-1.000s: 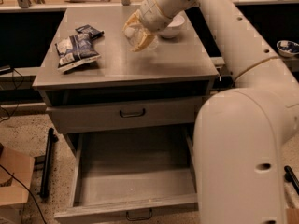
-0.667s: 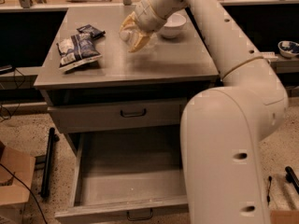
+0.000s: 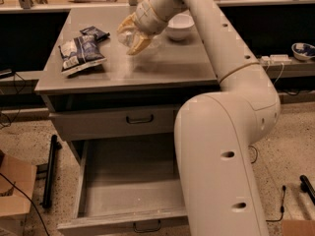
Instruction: Pick water bottle from middle drawer and place on counter
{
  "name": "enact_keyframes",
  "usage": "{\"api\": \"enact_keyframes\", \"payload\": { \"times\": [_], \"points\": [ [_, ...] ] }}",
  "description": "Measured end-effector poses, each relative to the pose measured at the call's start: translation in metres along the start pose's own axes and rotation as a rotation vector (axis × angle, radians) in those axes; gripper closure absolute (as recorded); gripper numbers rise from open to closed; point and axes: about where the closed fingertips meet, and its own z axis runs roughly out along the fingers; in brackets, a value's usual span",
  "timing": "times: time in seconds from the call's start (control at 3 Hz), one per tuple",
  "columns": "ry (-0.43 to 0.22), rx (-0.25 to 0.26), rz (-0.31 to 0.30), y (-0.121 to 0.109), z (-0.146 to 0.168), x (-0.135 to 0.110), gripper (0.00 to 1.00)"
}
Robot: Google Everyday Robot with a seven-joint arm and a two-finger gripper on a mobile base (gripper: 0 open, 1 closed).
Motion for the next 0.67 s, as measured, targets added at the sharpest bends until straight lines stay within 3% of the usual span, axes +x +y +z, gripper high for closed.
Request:
{"api": "enact_keyframes", "payload": {
  "times": [0.33,0.67],
  "points": [
    [0.0,0.0,0.0,0.0,0.0001,0.0,0.0],
    [0.0,0.0,0.0,0.0,0.0001,0.0,0.0]
  ]
}}
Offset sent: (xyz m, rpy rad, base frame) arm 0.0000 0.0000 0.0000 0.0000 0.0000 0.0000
